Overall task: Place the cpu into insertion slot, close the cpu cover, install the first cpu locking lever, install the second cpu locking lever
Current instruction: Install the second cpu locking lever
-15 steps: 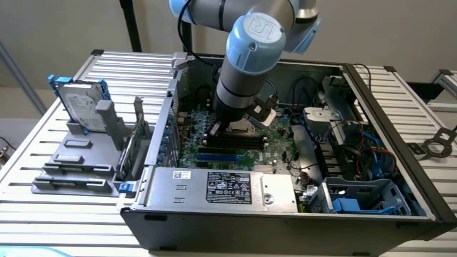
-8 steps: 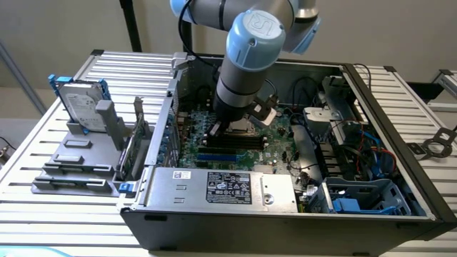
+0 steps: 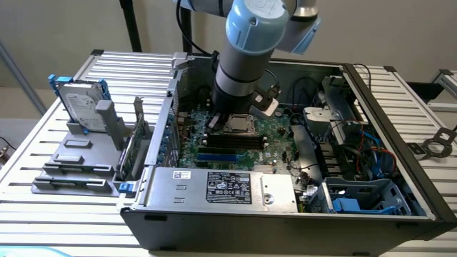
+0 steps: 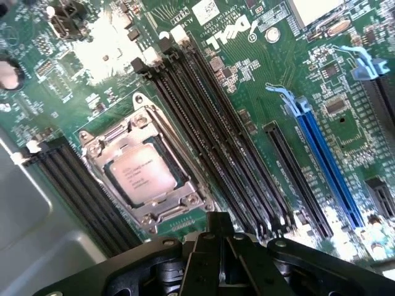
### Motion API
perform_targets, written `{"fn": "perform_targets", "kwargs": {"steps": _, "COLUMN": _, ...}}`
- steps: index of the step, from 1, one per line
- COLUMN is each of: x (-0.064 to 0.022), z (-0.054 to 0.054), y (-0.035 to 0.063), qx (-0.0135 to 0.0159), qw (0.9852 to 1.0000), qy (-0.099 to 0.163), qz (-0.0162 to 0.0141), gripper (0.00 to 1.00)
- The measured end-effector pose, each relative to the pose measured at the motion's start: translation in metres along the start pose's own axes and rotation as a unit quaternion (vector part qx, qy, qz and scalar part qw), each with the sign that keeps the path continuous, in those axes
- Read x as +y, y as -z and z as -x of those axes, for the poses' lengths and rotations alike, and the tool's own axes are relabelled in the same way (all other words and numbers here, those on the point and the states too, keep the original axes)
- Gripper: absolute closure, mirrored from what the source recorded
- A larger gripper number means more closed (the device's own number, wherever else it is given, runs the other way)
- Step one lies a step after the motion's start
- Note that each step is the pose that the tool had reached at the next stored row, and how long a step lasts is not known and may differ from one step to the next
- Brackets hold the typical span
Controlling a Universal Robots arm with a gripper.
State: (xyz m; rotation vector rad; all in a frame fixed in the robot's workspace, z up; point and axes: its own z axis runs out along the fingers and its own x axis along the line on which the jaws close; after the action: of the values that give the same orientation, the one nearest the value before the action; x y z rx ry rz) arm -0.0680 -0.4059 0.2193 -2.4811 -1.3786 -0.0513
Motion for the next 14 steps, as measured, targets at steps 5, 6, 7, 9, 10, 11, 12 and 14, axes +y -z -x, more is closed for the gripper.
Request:
{"fn": "perform_targets", "kwargs": {"steps": 5, "x": -0.0111, "z": 0.003, "y": 0.0087, "qx": 0.0000, "qw": 1.0000, "qy": 0.000, "qz": 0.0000, "gripper": 0.89}}
{"fn": "perform_targets", "kwargs": {"steps": 6, "x": -0.0130, "z": 0.003, "y": 0.0100, "qx": -0.0001, "qw": 1.0000, "qy": 0.000, "qz": 0.0000, "gripper": 0.89}}
{"fn": "perform_targets", "kwargs": {"steps": 7, "x": -0.0150, "z": 0.003, "y": 0.0106, "qx": 0.0001, "qw": 1.0000, "qy": 0.000, "qz": 0.0000, "gripper": 0.89}}
{"fn": "perform_targets", "kwargs": {"steps": 9, "x": -0.0171, "z": 0.001, "y": 0.0110, "qx": -0.0002, "qw": 1.0000, "qy": 0.000, "qz": 0.0001, "gripper": 0.89}}
{"fn": "perform_targets", "kwargs": {"steps": 10, "x": -0.0172, "z": 0.001, "y": 0.0110, "qx": -0.0001, "qw": 1.0000, "qy": 0.000, "qz": 0.0000, "gripper": 0.89}}
{"fn": "perform_targets", "kwargs": {"steps": 11, "x": -0.0172, "z": 0.001, "y": 0.0111, "qx": 0.0000, "qw": 1.0000, "qy": 0.000, "qz": 0.0000, "gripper": 0.89}}
{"fn": "perform_targets", "kwargs": {"steps": 12, "x": -0.0173, "z": 0.001, "y": 0.0116, "qx": -0.0001, "qw": 1.0000, "qy": 0.000, "qz": 0.0000, "gripper": 0.89}}
{"fn": "perform_targets", "kwargs": {"steps": 14, "x": -0.0175, "z": 0.001, "y": 0.0122, "qx": -0.0001, "qw": 1.0000, "qy": 0.000, "qz": 0.0000, "gripper": 0.89}}
